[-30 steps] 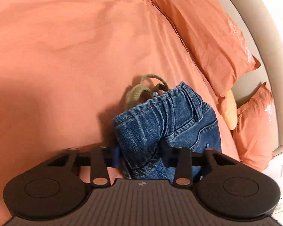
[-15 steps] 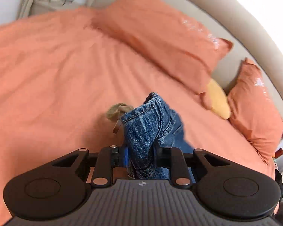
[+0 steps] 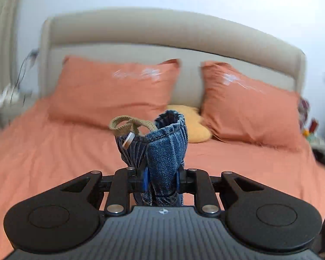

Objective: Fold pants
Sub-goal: 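Lay the waistband over the folded legs and open the left gripper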

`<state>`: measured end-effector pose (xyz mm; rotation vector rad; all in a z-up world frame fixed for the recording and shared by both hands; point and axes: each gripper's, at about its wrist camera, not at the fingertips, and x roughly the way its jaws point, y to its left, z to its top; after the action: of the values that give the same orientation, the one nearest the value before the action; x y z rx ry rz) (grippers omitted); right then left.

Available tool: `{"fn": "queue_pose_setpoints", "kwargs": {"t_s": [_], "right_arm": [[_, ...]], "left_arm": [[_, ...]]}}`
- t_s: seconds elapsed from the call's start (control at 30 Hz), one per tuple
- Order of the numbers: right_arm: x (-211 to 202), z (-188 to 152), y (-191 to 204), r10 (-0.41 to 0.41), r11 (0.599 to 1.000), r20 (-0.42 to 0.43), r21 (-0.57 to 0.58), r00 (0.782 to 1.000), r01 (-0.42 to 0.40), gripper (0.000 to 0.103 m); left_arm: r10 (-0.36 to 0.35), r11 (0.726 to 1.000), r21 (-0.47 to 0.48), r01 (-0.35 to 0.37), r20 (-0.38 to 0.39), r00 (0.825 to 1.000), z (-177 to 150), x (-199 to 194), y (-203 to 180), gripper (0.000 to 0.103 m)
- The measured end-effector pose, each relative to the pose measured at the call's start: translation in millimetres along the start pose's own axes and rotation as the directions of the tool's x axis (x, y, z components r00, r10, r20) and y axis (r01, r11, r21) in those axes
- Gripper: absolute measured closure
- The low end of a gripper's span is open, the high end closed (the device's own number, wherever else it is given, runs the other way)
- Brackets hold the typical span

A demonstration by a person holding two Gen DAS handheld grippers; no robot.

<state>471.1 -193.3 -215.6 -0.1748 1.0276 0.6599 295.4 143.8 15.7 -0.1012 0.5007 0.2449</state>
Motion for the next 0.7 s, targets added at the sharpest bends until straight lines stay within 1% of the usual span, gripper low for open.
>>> {"fn": "queue_pose_setpoints", "kwargs": {"t_s": [0.07, 0.1, 0.17, 0.23, 0.27, 0.33, 0.4, 0.43, 0.5, 0.57, 0.6, 0.63, 0.7], "right_arm": [[-13, -12, -15, 0.002, 1.000, 0.017, 0.031, 1.000, -0.003, 0.085], [-18, -13, -17, 0.003, 0.999, 0.024, 0.040, 1.000, -0.004, 0.085], [-29, -23, -29, -0.001, 0.998, 0.033, 0.059, 0.999, -0.001, 0.085], [-39, -36, -40, -0.004, 0.997, 0.041, 0.084, 0.999, 0.000, 0.085], [-40, -40, -45, -0.003, 0.995, 0.044, 0.097, 0.999, -0.002, 0.085], [-49, -53, -59, -0.005, 0.992, 0.053, 0.123, 0.999, -0.001, 0.085], [-55, -65, -70, -0.007, 0.990, 0.055, 0.142, 0.998, -0.001, 0.085], [-58, -72, -76, -0.012, 0.988, 0.053, 0.152, 0.999, 0.004, 0.085], [-62, -82, -88, -0.014, 0.985, 0.044, 0.173, 0.999, 0.006, 0.085], [-62, -92, -98, -0.019, 0.981, 0.033, 0.195, 0.999, 0.013, 0.084], [-62, -97, -103, -0.019, 0.978, 0.027, 0.206, 0.999, 0.013, 0.083], [-62, -101, -107, -0.017, 0.977, 0.021, 0.215, 1.000, 0.012, 0.083], [-61, -107, -110, -0.017, 0.976, 0.013, 0.218, 1.000, 0.014, 0.083]], "left_arm": [[0.012, 0.996, 0.093, -0.012, 0.006, 1.000, -6, 0, -43, 0.079], [0.013, 0.990, 0.138, -0.013, 0.002, 1.000, -11, 3, -65, 0.079], [0.017, 0.975, 0.224, -0.015, -0.003, 1.000, -24, 10, -106, 0.079], [0.021, 0.951, 0.310, -0.017, -0.008, 1.000, -44, 20, -144, 0.079], [0.017, 0.936, 0.352, -0.007, -0.025, 1.000, -56, 26, -162, 0.079], [-0.003, 0.912, 0.409, 0.037, -0.085, 0.996, -84, 39, -192, 0.079], [-0.015, 0.886, 0.456, 0.082, -0.150, 0.989, -113, 49, -218, 0.079], [-0.012, 0.868, 0.487, 0.099, -0.178, 0.984, -130, 54, -230, 0.079], [-0.007, 0.833, 0.535, 0.137, -0.238, 0.971, -161, 56, -248, 0.079], [0.011, 0.804, 0.575, 0.155, -0.275, 0.961, -188, 54, -258, 0.078], [0.013, 0.791, 0.588, 0.168, -0.291, 0.957, -197, 55, -260, 0.076], [0.003, 0.787, 0.588, 0.186, -0.305, 0.952, -201, 56, -258, 0.074], [-0.051, 0.787, 0.568, 0.241, -0.330, 0.943, -203, 53, -249, 0.057]]}}
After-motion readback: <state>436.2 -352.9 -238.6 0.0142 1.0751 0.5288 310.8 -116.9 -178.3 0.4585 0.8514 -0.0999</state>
